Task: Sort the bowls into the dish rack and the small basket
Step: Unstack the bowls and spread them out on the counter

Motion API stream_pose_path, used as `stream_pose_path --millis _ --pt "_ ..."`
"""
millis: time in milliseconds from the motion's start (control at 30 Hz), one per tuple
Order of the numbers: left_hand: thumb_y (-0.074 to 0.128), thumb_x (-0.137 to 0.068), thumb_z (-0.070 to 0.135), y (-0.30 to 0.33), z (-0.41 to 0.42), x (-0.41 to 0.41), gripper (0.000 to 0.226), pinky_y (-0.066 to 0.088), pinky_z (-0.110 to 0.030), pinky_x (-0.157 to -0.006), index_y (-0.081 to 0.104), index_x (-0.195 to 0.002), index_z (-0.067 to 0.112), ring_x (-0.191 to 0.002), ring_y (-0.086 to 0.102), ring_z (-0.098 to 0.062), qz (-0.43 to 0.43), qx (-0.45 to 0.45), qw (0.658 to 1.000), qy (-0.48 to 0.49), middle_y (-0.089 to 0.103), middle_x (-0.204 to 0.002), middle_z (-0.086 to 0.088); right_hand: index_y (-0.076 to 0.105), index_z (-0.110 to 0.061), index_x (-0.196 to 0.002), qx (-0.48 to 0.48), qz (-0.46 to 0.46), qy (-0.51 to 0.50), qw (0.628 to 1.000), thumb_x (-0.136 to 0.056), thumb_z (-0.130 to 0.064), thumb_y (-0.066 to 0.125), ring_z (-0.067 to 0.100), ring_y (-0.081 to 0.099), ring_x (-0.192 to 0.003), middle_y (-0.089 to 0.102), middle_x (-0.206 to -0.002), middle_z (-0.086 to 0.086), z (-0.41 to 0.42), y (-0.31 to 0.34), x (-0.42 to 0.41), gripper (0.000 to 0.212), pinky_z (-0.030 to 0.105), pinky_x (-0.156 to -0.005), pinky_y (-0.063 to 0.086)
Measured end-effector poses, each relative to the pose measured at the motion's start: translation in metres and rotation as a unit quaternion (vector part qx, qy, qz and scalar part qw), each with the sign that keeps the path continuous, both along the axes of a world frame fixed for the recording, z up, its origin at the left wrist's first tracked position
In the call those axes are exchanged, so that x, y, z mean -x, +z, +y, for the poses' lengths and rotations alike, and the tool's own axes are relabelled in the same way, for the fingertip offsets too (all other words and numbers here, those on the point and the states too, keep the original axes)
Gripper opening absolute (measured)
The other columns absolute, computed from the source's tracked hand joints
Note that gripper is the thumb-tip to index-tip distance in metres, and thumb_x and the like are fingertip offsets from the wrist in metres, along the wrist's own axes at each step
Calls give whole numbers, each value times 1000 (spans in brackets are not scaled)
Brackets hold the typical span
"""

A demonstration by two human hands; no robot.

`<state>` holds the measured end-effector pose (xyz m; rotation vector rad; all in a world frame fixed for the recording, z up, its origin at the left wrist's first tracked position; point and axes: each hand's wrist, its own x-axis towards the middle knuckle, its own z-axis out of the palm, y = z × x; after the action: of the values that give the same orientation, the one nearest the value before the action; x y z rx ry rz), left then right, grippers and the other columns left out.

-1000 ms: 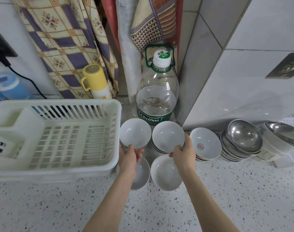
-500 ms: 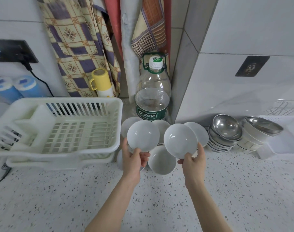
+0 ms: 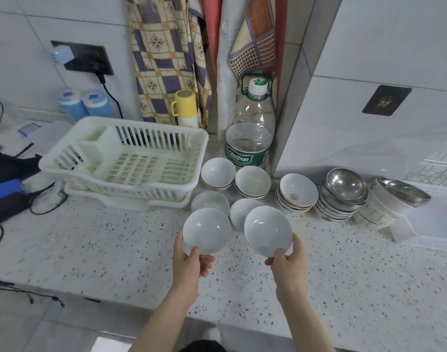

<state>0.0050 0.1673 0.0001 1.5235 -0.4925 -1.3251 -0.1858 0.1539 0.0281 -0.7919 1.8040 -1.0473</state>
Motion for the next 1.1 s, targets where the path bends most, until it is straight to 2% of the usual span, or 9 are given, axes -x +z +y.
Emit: stream_pose_path --millis 133,267,467,533,667,1000,1100 --pt "42 -96 -1 -9 28 -14 60 40 -24 -40 39 -139 41 -45 56 -14 -12 -29 999 36 69 -61 -15 38 -29 -141 -33 -6 30 999 -90 0 37 12 61 -58 66 -97 7 21 -2 -4 59 27 -52 48" --pt "42 -96 -1 -15 42 -38 60 41 -24 -40 39 -140 39 -47 57 -14 -16 -42 997 69 69 -60 -14 36 -29 -144 -47 -18 54 997 -91 -1 37 14 61 -60 66 -97 8 33 -7 -16 60 29 -55 47" --pt "44 -95 -3 -16 34 -93 61 42 -23 -42 38 -142 35 -50 58 -14 -19 -40 995 92 69 -64 -15 38 -31 -142 -47 -9 76 996 -90 0 38 11 61 -56 67 -100 9 27 -15 -56 61 26 -52 46" --pt "44 -94 -4 -17 25 -115 62 42 -23 -41 38 -142 35 -50 57 -15 -21 -39 995 86 68 -68 -17 38 -32 -142 -47 -9 82 996 -90 0 38 10 60 -55 67 -101 11 21 -19 -78 62 25 -51 47" --pt "45 -95 -2 -20 8 -161 61 43 -26 -46 38 -140 38 -49 58 -15 -32 -38 997 58 68 -66 -16 36 -32 -144 -62 -1 90 994 -91 -2 38 8 61 -54 69 -85 9 9 -28 -128 61 23 -48 45" --pt "42 -98 -1 -34 -23 -232 64 44 -29 -48 33 -147 39 -51 56 -18 -47 -57 997 -20 70 -69 -20 39 -37 -139 -76 23 109 991 -91 -4 38 13 62 -58 67 -84 9 -17 -45 -209 58 15 -39 40" --pt "43 -99 1 -39 -30 -241 62 45 -27 -45 34 -144 43 -47 57 -15 -41 -62 997 -32 71 -62 -14 38 -39 -139 -87 39 108 990 -91 -6 37 14 63 -58 68 -78 9 -24 -49 -220 58 20 -42 42"
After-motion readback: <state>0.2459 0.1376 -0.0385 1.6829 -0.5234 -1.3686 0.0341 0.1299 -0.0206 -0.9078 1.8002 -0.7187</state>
